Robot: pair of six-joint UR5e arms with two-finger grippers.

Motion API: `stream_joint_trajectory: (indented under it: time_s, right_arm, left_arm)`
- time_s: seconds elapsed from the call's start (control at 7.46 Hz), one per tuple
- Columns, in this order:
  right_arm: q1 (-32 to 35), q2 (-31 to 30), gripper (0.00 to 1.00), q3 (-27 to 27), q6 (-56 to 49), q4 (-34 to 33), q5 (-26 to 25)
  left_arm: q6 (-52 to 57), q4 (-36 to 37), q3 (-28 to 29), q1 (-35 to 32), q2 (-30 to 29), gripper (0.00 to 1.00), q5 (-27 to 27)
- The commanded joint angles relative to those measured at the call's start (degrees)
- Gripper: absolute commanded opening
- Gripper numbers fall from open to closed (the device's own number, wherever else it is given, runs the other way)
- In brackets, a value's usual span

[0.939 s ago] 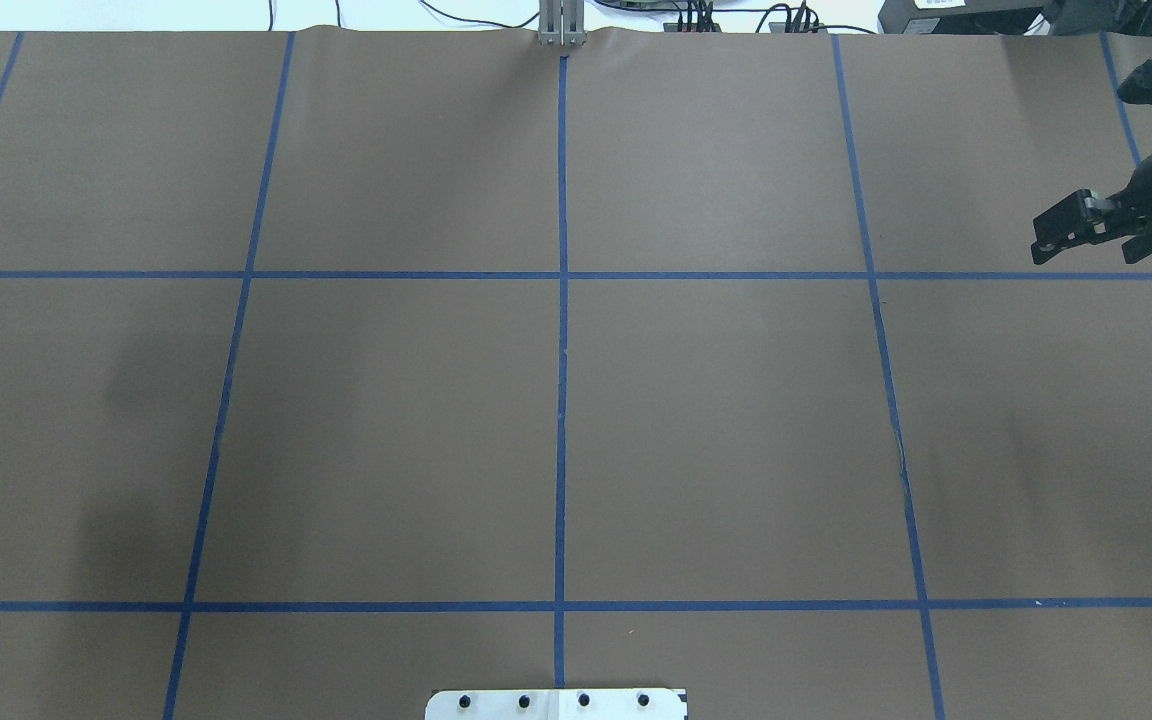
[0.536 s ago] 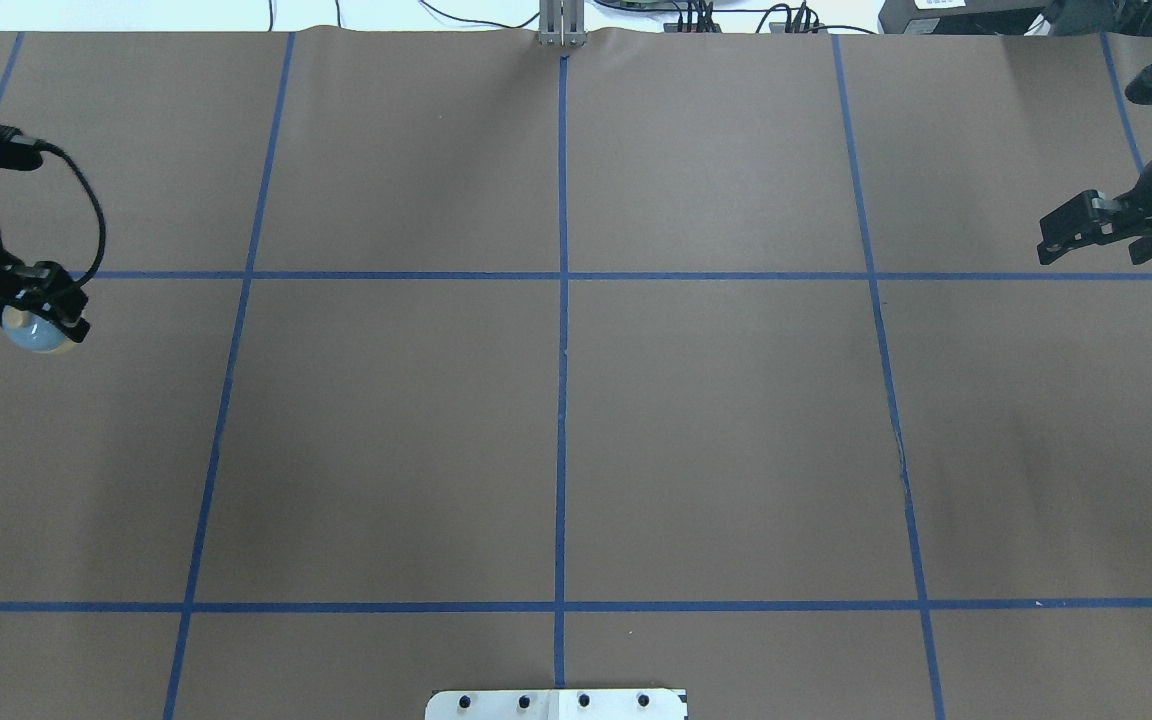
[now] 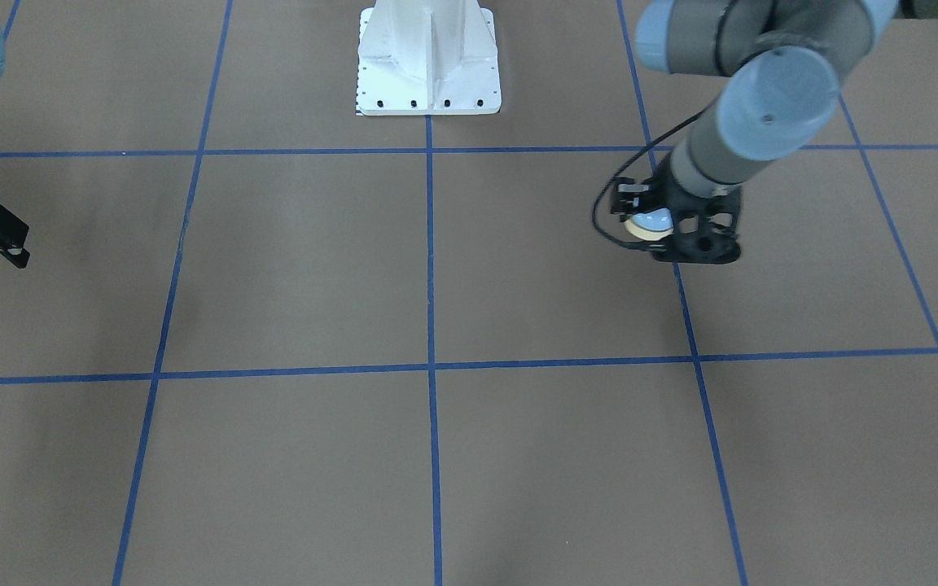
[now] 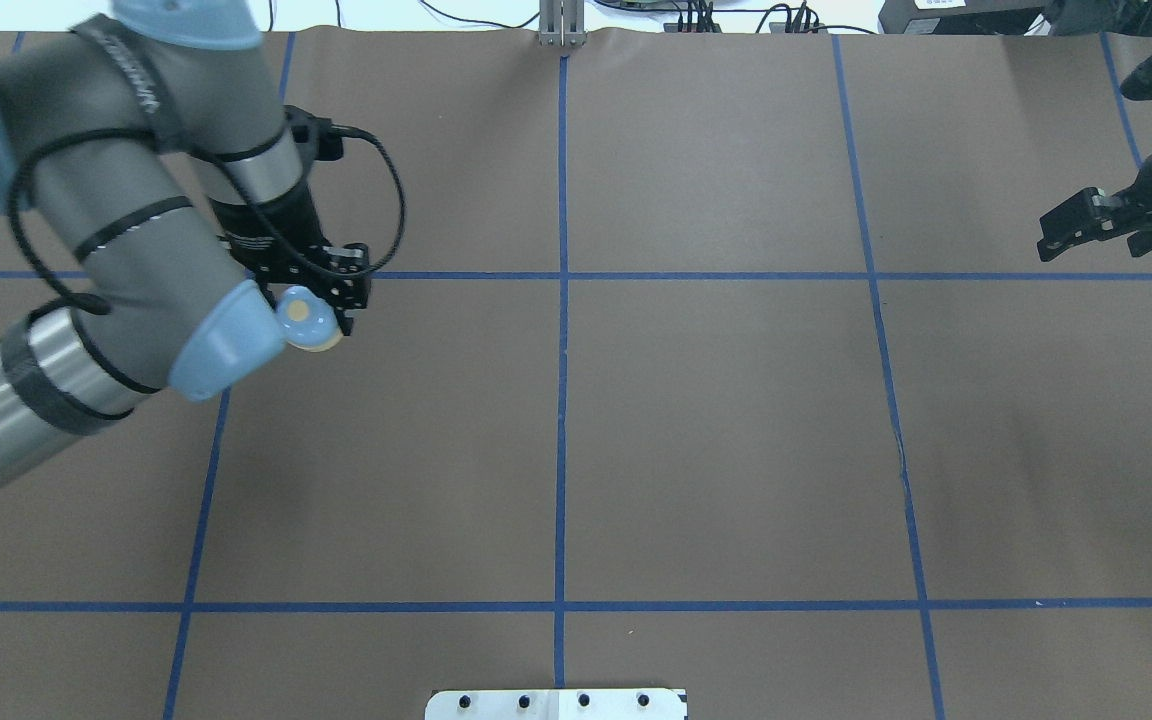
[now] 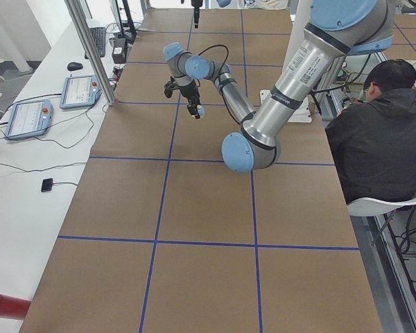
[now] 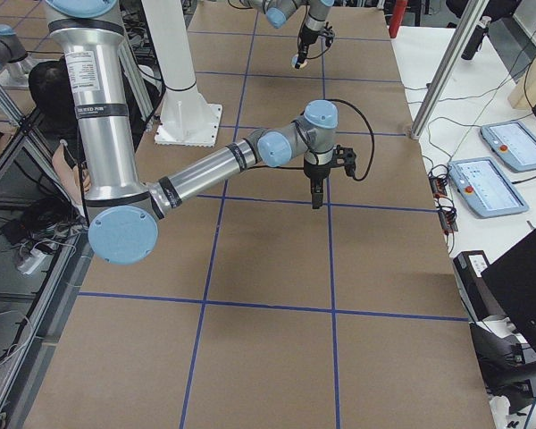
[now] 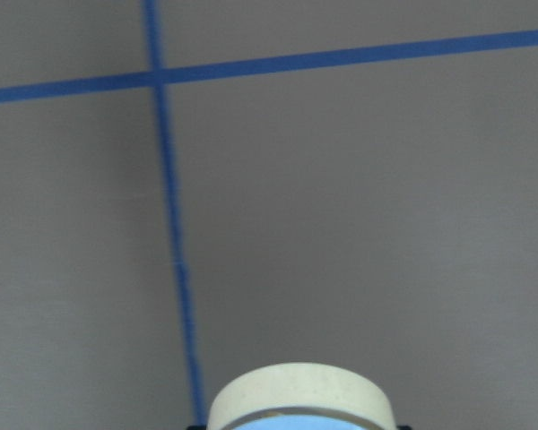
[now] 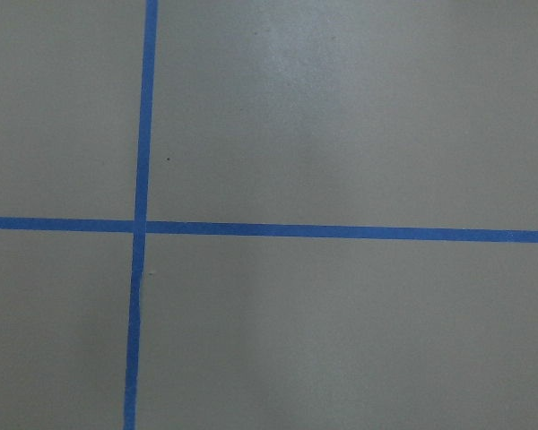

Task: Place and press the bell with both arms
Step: 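Carry the bell with the left gripper to the table center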

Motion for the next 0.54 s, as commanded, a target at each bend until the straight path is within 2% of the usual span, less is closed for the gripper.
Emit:
stream_joint_trajectory:
  time_s: [0.0,0.13,0.27,0.4]
  right_arm:
    - [0.4,1.1,1.00,-1.0,-2.6,-0.1,0.2]
    - [0.6,2.5,1.00,-2.4,-4.7,-0.3,0.2]
    - [0.5,4.4,1.00,-4.3,-4.8,-0.4,0.2]
    - [0.5,6.0,1.00,-5.7,-4.8,-0.4,0.3]
  left_arm:
    - [-13.0,-9.6,14.7,5.0,-10.9,0.00,2.7]
    - [-16.5,-15.8,22.1,6.7,-13.9,0.00,2.8]
    - [-17.5,-19.4,29.7,7.3,-17.8,0.00,3.7]
    - [-17.5,-21.1,34.8,8.0,-20.7,0.00,4.4]
